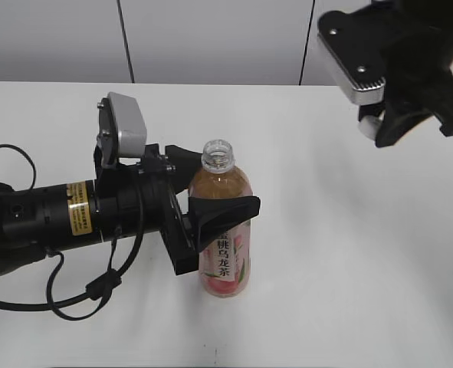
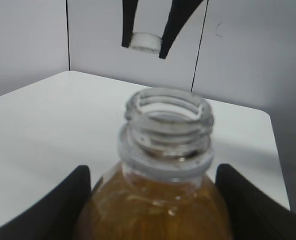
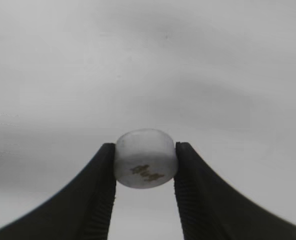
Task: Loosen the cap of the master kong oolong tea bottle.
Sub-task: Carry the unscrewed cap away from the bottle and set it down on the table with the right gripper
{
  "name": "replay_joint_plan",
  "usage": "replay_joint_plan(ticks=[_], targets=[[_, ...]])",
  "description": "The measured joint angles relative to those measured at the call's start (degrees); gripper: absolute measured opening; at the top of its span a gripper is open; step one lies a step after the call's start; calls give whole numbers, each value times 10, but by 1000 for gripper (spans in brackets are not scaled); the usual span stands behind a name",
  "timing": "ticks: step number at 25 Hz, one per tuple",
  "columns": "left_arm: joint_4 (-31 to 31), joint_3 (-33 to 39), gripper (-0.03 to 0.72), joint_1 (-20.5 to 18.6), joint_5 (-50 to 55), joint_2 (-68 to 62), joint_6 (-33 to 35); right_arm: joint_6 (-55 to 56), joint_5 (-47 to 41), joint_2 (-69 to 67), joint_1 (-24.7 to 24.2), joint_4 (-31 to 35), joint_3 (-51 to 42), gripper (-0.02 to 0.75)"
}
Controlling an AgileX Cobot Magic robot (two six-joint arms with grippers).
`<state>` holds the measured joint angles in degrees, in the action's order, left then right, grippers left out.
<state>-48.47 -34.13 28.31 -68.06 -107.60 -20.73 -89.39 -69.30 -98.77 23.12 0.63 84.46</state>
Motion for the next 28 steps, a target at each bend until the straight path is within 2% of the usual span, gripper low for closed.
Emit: replay_joint_plan(ticks=[4, 6, 9, 14, 19, 22, 24, 28], targets=[[0, 0, 458, 0, 1, 0, 0, 31, 6, 0, -62, 24, -61, 275], [0, 0, 458, 0, 1, 0, 0, 65, 38, -3, -74, 24, -85, 275], [0, 0, 458, 0, 1, 0, 0, 126, 87, -30, -76, 24, -106, 275], [0, 0, 458, 0, 0, 0, 0, 247, 114, -125, -76, 27, -109, 275], [0, 0, 458, 0, 0, 0, 0, 412, 113, -210, -76, 27, -110, 275], [0, 0, 458, 0, 0, 0, 0, 474, 113, -223, -76, 30, -111, 283], [0, 0, 458, 0, 0, 0, 0, 497, 113, -223, -77, 38, -111, 310], [0, 0, 458, 0, 0, 0, 0, 533, 114, -221, -77, 53, -111, 461]])
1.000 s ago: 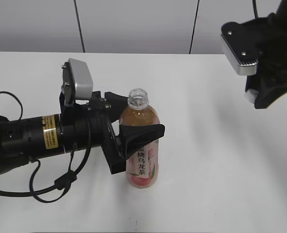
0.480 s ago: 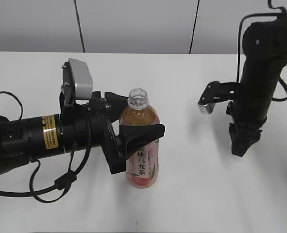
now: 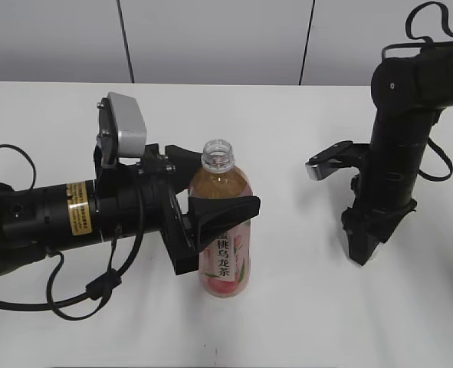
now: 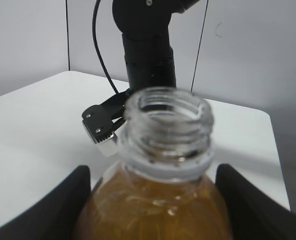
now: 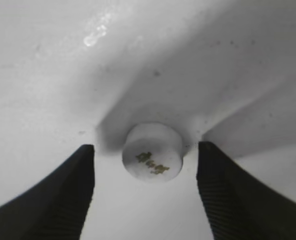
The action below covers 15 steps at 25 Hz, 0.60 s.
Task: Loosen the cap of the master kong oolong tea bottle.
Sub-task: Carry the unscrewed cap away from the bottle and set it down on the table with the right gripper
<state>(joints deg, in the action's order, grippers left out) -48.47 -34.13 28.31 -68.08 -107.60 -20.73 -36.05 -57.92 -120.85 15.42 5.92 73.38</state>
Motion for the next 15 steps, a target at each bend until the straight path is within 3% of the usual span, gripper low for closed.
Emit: replay_joint_plan(ticks=[3, 15], targets=[[0, 0, 458, 0, 0, 0, 0, 42, -4, 7, 0, 0, 0, 559], [0, 0, 458, 0, 0, 0, 0, 186, -108, 177, 0, -15, 0, 562]])
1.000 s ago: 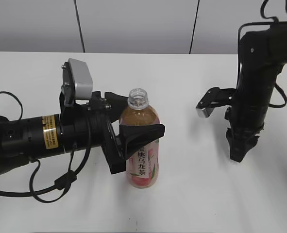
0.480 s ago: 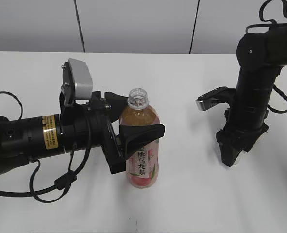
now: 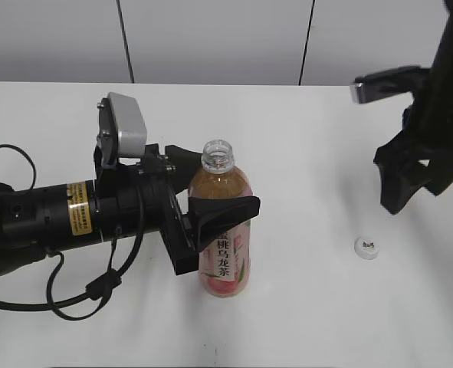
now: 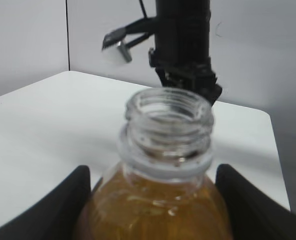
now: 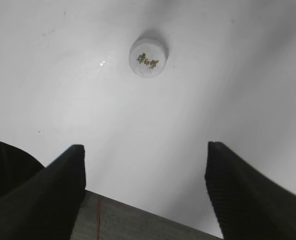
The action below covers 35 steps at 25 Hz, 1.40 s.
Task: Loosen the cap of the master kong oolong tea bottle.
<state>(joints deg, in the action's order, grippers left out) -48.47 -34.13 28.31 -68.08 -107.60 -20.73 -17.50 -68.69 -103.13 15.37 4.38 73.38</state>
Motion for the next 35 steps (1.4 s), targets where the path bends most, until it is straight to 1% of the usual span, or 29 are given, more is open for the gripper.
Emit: replay_joint_plan(ticks=[8, 11, 14, 18, 22, 26, 28, 31, 35], targets=[[0, 0, 458, 0, 0, 0, 0, 14, -11, 232, 0, -4, 0, 562], [-1, 0, 458, 0, 0, 0, 1, 16, -10, 322, 0, -4, -23, 562], [-5, 0, 458, 0, 0, 0, 4, 17, -11, 400, 0, -5, -73, 562], [-9, 0, 467, 0, -3, 0, 5, 17, -12, 495, 0, -10, -164, 562], [-14, 0, 503, 0, -3, 0, 6, 17, 17, 598, 0, -11, -263, 562], [-24, 0, 562, 0, -8, 0, 7, 18, 37, 672, 0, -16, -347, 562], [-25, 0, 587, 0, -8, 0, 7, 18, 44, 704, 0, -16, -380, 562], [-25, 0, 595, 0, -9, 0, 7, 18, 62, 754, 0, -16, -418, 562], [-21, 0, 594, 0, -9, 0, 7, 24, 63, 808, 0, -8, -430, 562]])
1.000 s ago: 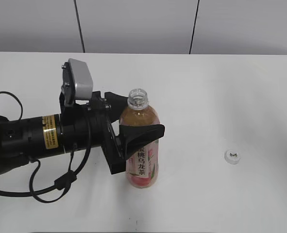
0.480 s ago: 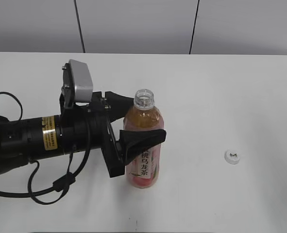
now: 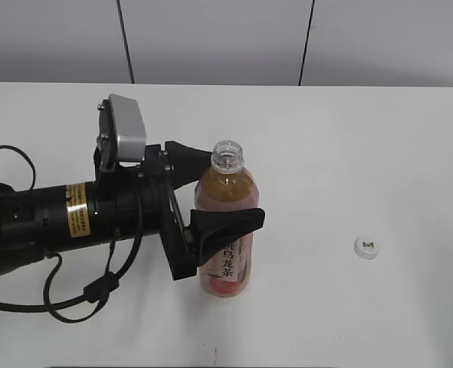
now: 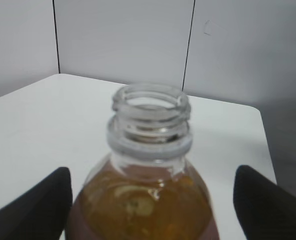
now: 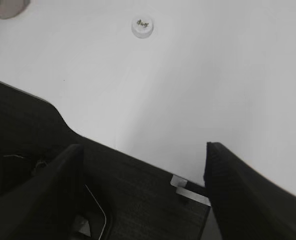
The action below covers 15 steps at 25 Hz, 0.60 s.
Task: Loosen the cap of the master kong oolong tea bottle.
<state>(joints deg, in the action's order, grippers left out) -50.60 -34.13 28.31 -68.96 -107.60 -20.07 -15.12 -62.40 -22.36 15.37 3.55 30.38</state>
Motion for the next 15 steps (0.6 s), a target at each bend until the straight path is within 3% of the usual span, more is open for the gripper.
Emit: replay_joint_plan(ticks=[15], targets=[[50, 0, 594, 0, 0, 59, 0, 5, -5, 42, 0, 21, -8, 562]])
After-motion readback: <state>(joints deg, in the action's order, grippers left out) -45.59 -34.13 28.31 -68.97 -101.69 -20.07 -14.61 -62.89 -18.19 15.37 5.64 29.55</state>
